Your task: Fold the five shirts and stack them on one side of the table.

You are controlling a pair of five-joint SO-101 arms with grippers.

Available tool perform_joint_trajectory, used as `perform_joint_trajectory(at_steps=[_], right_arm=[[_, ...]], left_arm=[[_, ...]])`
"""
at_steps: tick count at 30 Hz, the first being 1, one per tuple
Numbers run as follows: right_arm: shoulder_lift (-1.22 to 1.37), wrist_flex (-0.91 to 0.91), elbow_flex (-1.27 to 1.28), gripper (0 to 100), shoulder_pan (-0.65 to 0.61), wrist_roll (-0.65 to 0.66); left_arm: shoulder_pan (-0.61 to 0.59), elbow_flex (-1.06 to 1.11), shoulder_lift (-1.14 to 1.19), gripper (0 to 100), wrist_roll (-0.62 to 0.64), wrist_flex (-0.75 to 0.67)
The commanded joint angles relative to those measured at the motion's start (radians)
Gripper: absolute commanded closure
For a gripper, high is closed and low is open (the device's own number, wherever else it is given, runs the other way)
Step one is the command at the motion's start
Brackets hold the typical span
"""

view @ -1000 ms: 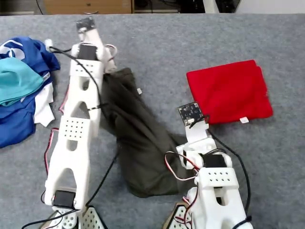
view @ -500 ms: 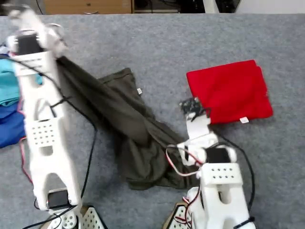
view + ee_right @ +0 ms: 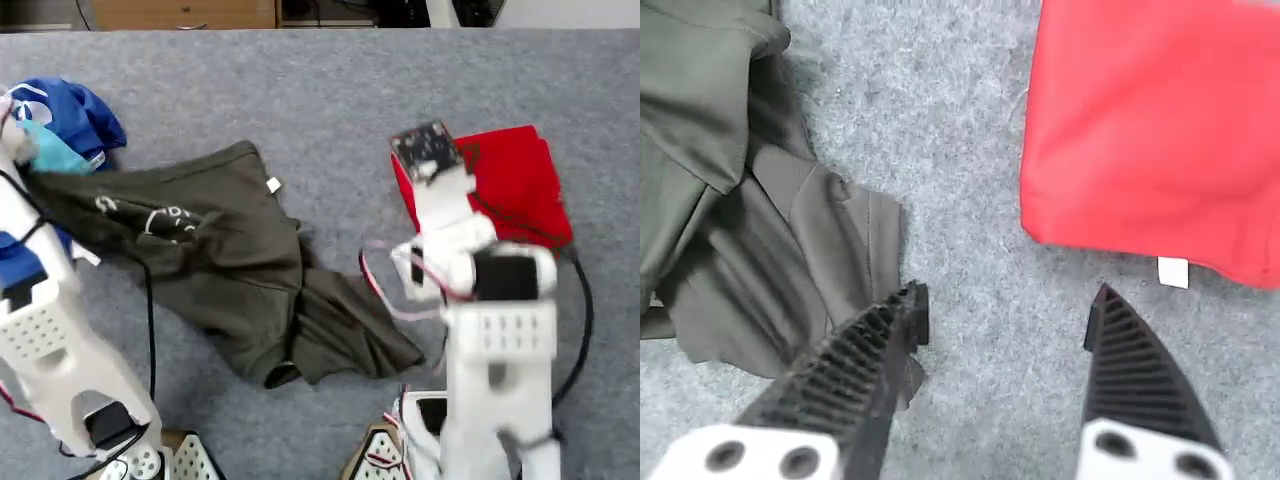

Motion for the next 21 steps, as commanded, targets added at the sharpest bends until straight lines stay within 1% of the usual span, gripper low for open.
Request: perform_joint_trajectory(at_steps=[1, 5, 8, 11, 16, 21], right_arm=[[0.217, 0.009, -0.166, 74.5, -0.03, 0.005], [0.487, 0.055, -0.375, 74.5, -0.143, 0.002], [0.699, 0.127, -0.576, 74.5, -0.22, -0.074], [0.908, 0.219, -0.785, 74.5, -0.28, -0.15], [1.198, 0.239, -1.036, 74.5, -0.321, -0.341], [1.307, 0.238, -1.156, 74.5, -0.374, -0.551]], left_arm=[[-0.052, 0.262, -0.091, 98, -0.063, 0.008], [-0.126, 0.448, -0.108, 98, -0.121, -0.057], [-0.178, 0.506, -0.108, 98, -0.149, -0.095], [-0.21, 0.511, -0.108, 98, -0.203, -0.094], [-0.25, 0.517, -0.108, 98, -0.258, -0.098], [-0.27, 0.517, -0.107, 98, -0.27, -0.1]])
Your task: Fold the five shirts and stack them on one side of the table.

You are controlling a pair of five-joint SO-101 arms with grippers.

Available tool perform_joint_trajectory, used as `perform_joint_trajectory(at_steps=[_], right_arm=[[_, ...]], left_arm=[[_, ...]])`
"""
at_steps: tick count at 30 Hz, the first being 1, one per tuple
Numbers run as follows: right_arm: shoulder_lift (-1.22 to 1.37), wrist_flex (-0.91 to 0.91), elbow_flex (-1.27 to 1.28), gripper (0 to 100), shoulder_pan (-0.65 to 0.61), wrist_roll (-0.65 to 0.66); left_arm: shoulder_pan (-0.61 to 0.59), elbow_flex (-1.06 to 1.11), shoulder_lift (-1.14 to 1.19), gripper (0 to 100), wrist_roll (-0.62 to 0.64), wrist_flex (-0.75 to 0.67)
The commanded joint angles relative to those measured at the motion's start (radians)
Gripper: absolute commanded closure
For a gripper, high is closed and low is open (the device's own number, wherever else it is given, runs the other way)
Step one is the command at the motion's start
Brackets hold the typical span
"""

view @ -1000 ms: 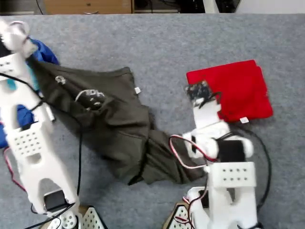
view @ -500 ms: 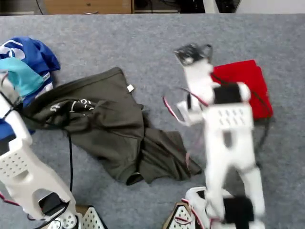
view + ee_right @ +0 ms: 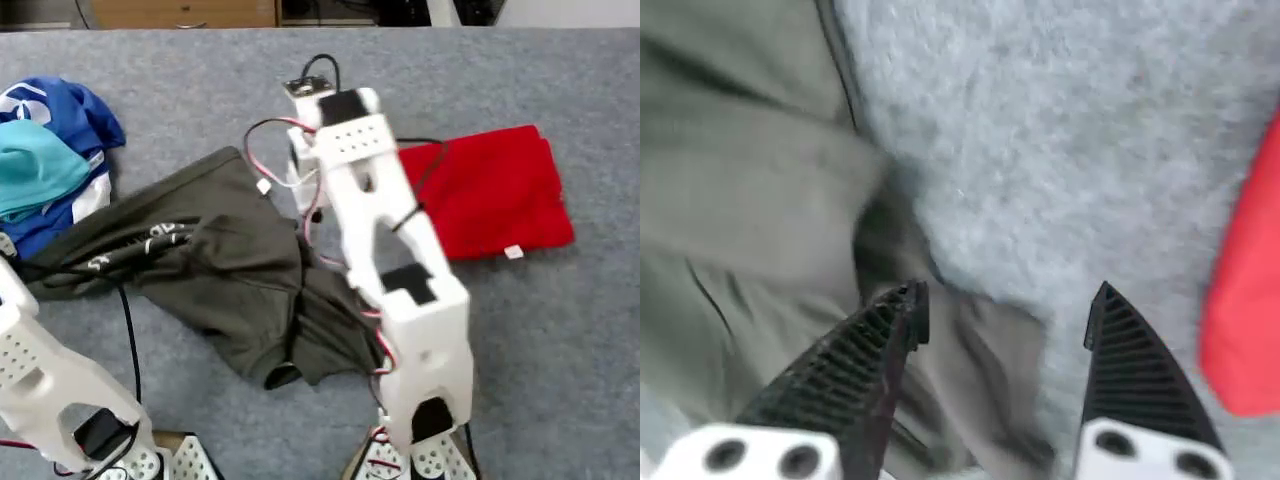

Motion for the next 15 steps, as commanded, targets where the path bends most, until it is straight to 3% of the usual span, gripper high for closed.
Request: perform_joint_trajectory(at_steps=[1, 15], right_arm=[[0.028, 0.021, -0.116, 74.5, -0.044, -0.158], [0.246, 0.003, -0.314, 74.6, -0.154, -0.454]], left_arm=[[-0.015, -0.005, -0.065, 98, -0.009, -0.014], [-0.02, -0.009, -0.067, 98, 0.0, -0.015]])
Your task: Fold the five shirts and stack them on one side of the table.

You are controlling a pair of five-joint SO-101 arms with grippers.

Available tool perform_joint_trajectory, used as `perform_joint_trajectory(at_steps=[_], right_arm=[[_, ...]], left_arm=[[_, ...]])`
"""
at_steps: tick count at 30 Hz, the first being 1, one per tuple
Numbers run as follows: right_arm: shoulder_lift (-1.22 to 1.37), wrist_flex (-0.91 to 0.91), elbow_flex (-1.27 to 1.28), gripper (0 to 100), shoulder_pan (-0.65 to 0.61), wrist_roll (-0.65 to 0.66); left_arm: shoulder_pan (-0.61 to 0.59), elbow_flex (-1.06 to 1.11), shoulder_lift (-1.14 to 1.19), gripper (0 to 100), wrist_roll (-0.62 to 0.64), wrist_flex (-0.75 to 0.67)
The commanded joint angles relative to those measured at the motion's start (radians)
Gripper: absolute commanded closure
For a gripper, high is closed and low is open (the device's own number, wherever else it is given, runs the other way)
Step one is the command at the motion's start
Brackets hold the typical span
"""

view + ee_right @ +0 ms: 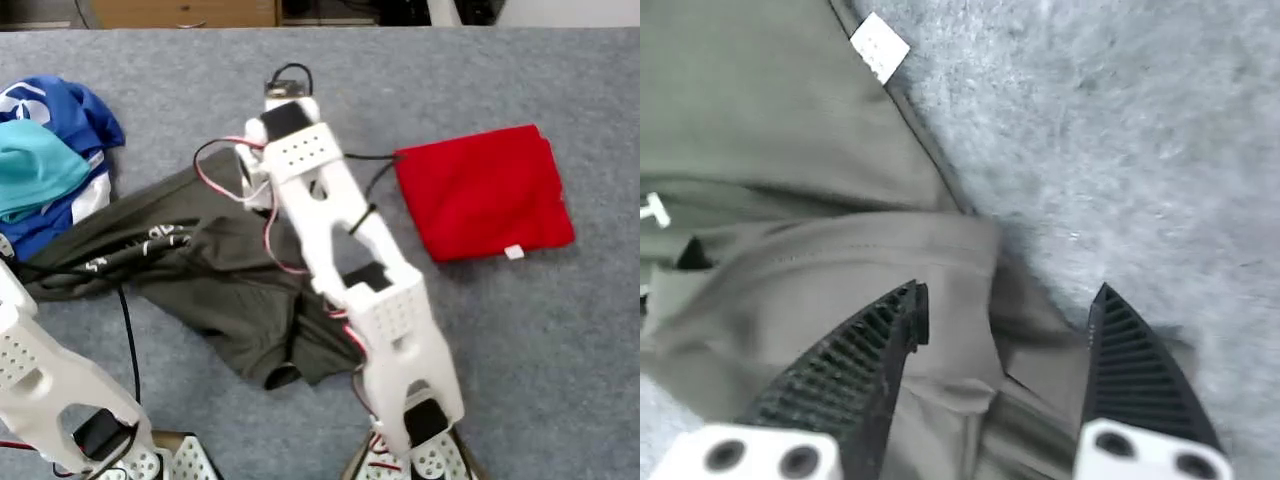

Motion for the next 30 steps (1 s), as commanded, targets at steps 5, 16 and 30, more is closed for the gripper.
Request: perform_joint_trajectory(at_steps=[5, 16, 30], right_arm=[[0.165, 0.011, -0.177, 74.9, -0.002, -0.089], [0.245, 0.02, -0.245, 85.3, 0.012, -0.028], [0.251, 0.018, -0.346, 99.1, 0.101, 0.055]], left_arm=[[-0.017, -0.002, -0.067, 98, 0.0, -0.009], [-0.017, -0.005, -0.061, 98, 0.0, -0.009], [-0.017, 0.0, -0.058, 98, 0.0, -0.052]])
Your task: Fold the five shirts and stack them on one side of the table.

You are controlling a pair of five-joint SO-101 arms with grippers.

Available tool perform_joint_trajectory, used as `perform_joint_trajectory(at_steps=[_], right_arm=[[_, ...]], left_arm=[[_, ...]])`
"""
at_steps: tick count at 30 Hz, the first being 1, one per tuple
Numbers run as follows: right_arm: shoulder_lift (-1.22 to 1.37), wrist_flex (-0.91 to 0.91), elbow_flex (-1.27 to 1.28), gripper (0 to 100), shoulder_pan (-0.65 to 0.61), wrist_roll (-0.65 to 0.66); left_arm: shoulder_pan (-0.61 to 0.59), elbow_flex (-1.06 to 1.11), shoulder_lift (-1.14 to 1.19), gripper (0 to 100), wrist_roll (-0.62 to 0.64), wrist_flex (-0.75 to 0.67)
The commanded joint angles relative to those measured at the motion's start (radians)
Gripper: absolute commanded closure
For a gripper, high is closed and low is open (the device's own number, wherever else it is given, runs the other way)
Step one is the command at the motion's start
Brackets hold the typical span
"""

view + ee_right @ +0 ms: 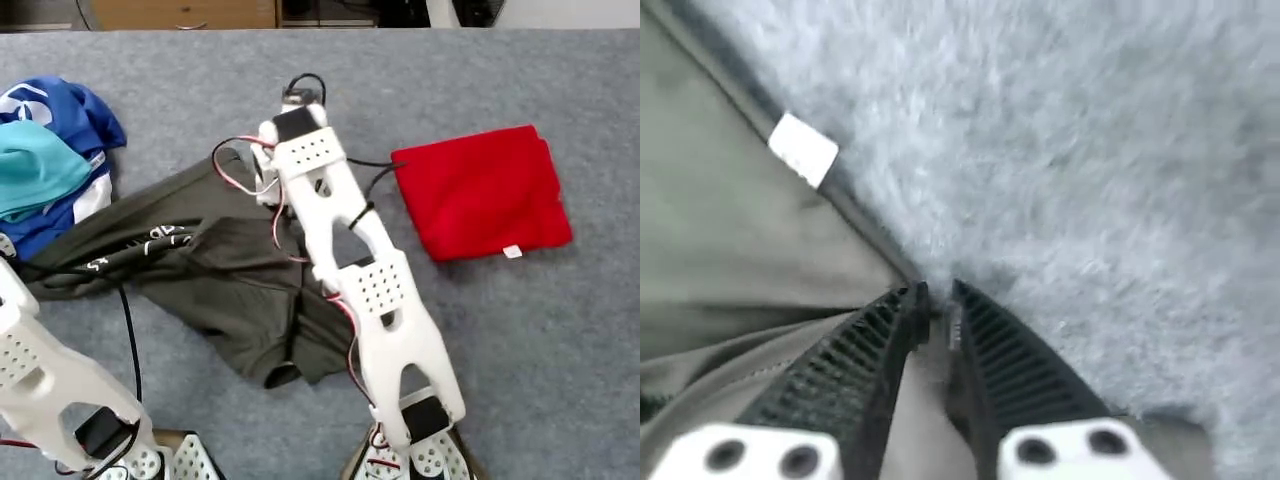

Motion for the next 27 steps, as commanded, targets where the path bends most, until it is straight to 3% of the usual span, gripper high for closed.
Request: perform_joint_trajectory(at_steps=[1, 9, 16, 19, 27], right_arm=[[-0.01, 0.021, -0.07, 99.8, 0.027, 0.069], [-0.068, 0.023, 0.015, 97.0, 0.025, 0.086], [-0.079, 0.018, 0.124, 60.1, 0.022, -0.005], [-0.082, 0.014, 0.116, 62.6, 0.021, -0.005], [-0.102, 0.018, 0.051, 83.0, -0.001, -0.006]], left_arm=[[-0.018, 0.0, -0.058, 98, 0.0, -0.038], [-0.026, -0.002, -0.061, 98, -0.006, -0.043], [-0.017, 0.0, -0.061, 98, -0.002, -0.081], [-0.021, 0.0, -0.061, 98, -0.008, -0.097], [-0.018, 0.0, -0.061, 98, -0.008, -0.1]])
